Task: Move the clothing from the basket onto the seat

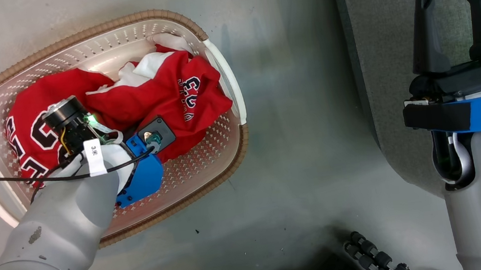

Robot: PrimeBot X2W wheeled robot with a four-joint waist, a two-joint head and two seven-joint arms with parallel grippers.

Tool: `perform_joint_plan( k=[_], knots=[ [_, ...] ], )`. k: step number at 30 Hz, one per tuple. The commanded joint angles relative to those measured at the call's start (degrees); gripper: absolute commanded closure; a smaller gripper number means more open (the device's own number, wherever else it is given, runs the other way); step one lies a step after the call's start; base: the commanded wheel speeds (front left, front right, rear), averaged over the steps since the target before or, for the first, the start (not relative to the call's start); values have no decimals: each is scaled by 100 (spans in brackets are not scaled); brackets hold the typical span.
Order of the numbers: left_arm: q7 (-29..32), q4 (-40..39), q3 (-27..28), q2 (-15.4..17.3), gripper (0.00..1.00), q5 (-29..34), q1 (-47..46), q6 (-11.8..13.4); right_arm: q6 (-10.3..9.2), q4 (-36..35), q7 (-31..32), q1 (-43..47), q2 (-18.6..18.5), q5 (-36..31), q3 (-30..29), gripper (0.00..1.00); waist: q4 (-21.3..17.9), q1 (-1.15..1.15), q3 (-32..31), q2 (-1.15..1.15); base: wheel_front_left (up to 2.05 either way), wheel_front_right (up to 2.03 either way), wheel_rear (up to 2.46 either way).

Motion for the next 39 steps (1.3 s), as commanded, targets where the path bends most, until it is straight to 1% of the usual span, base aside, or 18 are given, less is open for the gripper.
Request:
perform_joint_plan(
  k=[1,5,10,13,18,21,30,39],
  knots=[
    [-45,10,-39,-13,100,-39,-50,-17,-2,0,-30,-48,18,-19,0,0,16,0,-19,0,0,0,0],
    [-162,13,-58,-78,100,-145,-10,-17,-2,28,-30,-36,19,-33,-24,0,72,0,-91,0,0,0,0],
    [-369,-53,-46,-269,100,-303,76,-17,-2,59,-30,43,-22,-75,-82,0,225,0,-247,0,0,0,0],
    [-486,-139,-12,-393,100,-396,162,-16,-2,79,-30,106,-62,-105,-71,0,343,0,-409,0,0,0,0],
    [-573,-433,141,-542,100,-597,379,78,-2,143,-30,218,-181,-125,-86,0,609,0,-785,0,0,0,0],
    [-572,-855,250,-602,100,-682,527,159,-2,182,-30,278,-246,-142,-91,0,770,0,-1050,0,0,0,0],
    [-575,-2012,804,-569,100,-813,1182,440,-2,368,-30,591,-344,-195,-73,0,1146,0,-1989,0,0,0,0],
    [-575,-3072,1429,-475,100,-683,1767,554,-2,552,-30,1098,-350,-256,-150,0,1441,0,-2982,0,0,0,0]
  ],
)
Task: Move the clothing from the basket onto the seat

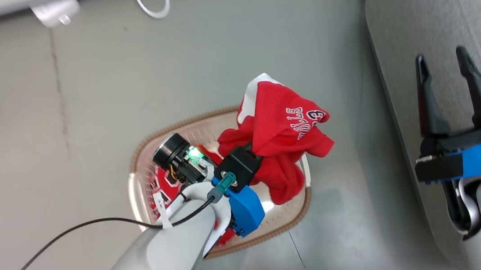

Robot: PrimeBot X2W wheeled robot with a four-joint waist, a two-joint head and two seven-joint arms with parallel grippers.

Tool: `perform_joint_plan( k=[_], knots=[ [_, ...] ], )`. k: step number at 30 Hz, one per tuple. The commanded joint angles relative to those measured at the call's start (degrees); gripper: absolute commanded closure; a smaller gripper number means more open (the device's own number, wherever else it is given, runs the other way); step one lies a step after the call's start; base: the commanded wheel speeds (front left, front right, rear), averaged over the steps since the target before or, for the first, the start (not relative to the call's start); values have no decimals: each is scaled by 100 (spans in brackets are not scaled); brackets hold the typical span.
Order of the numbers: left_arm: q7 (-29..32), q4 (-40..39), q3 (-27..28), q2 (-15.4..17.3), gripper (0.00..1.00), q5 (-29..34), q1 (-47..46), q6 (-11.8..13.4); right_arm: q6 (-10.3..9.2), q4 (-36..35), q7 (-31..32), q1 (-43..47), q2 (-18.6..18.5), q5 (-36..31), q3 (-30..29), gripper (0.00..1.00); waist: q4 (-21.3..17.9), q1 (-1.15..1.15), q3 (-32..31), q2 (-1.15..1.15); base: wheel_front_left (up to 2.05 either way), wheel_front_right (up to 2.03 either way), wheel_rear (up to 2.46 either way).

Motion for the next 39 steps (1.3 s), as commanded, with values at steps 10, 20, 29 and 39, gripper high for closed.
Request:
perform_joint_plan(
  k=[10,20,29,39],
  knots=[
    [-28,-733,644,1,100,202,297,-70,-2,162,-30,624,89,-111,-9,0,372,2,-1343,0,0,0,0],
    [-27,-1003,930,-112,100,229,141,-201,-2,267,-30,967,222,-153,81,0,413,2,-2059,0,0,0,0],
    [-28,-949,922,-153,100,155,-80,-306,-2,315,-30,1254,291,-172,58,0,493,2,-2432,0,0,0,0],
    [-27,-867,929,-163,100,72,-92,-312,-2,318,-30,1385,331,-163,192,0,491,2,-2583,0,0,0,0]
  ],
)
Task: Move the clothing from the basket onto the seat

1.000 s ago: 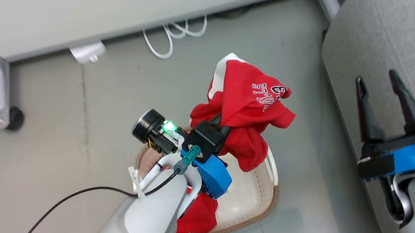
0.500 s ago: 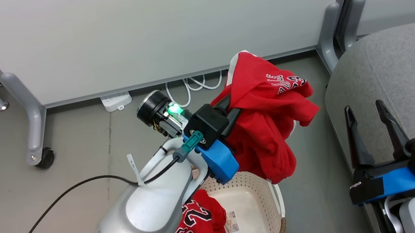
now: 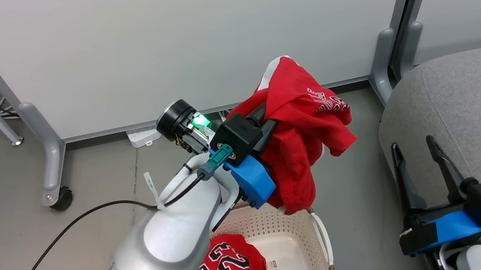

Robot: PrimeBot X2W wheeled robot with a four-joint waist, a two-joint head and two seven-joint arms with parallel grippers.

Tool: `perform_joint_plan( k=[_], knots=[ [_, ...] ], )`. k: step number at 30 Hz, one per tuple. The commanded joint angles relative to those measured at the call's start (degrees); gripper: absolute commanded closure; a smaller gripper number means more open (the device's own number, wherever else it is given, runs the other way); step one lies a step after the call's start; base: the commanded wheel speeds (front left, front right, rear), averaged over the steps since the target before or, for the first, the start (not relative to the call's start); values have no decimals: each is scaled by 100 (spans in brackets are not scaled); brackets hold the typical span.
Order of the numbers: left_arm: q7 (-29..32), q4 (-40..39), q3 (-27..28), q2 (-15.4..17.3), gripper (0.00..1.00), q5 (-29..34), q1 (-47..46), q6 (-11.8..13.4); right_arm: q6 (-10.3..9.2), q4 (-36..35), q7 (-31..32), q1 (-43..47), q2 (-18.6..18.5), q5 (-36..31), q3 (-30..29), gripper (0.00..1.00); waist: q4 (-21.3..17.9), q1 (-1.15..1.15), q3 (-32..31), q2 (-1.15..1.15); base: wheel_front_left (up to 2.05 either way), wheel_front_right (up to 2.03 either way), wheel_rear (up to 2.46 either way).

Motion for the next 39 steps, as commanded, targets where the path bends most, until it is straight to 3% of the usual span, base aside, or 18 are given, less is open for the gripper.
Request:
perform_joint_plan(
  k=[1,17,28,39],
  knots=[
    [-28,4,16,-1,100,-45,-21,11,-2,-2,-30,63,22,-36,45,0,1,0,0,0,0,0,0],
    [-29,-48,-145,2,100,-179,31,109,-2,29,-30,174,-36,50,1159,0,33,0,69,0,0,0,0],
    [-29,-71,-277,0,100,-252,-73,161,-2,101,-30,-263,-20,97,2056,0,106,0,147,0,0,0,0],
    [-29,-121,-407,2,100,-349,-158,222,-2,711,-19,-1144,22,-103,2190,0,159,0,267,0,0,0,0]
  ],
)
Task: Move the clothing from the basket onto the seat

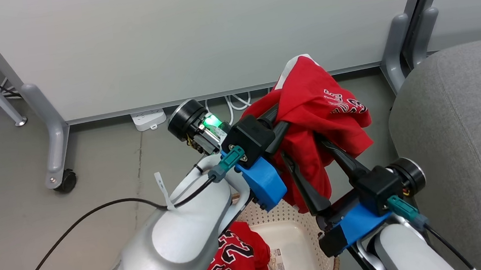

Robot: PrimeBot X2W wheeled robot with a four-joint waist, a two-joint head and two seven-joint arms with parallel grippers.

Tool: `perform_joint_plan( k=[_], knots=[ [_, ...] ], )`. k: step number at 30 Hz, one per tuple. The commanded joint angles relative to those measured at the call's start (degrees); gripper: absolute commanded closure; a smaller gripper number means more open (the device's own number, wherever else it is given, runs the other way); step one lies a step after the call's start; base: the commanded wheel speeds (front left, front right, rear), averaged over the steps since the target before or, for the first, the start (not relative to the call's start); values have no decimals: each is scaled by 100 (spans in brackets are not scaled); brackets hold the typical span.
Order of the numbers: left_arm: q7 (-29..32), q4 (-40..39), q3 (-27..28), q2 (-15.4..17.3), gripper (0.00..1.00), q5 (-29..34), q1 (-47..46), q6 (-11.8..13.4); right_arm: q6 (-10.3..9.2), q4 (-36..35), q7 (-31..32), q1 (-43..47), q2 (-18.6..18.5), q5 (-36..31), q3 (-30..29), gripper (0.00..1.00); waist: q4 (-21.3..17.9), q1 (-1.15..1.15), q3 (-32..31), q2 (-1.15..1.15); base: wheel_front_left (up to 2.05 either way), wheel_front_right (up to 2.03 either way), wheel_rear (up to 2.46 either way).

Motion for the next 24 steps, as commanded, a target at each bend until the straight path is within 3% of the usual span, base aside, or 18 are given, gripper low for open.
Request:
perform_joint_plan(
  k=[1,9,11,24],
  knots=[
    [-28,-22,-20,10,100,-33,-64,40,-2,138,-4,-159,20,-59,20,0,6,0,17,0,0,0,0],
    [-28,-58,-95,9,100,-98,-122,82,-2,807,-4,-579,37,-32,85,0,28,0,49,0,0,0,0],
    [-28,-60,-108,10,100,-112,-131,90,-2,870,-4,-645,38,43,110,100,28,0,58,0,0,0,0],
    [-28,-22,-143,9,100,-147,-145,132,-2,987,-3,-707,38,184,205,100,5,0,61,0,0,0,0]
  ],
)
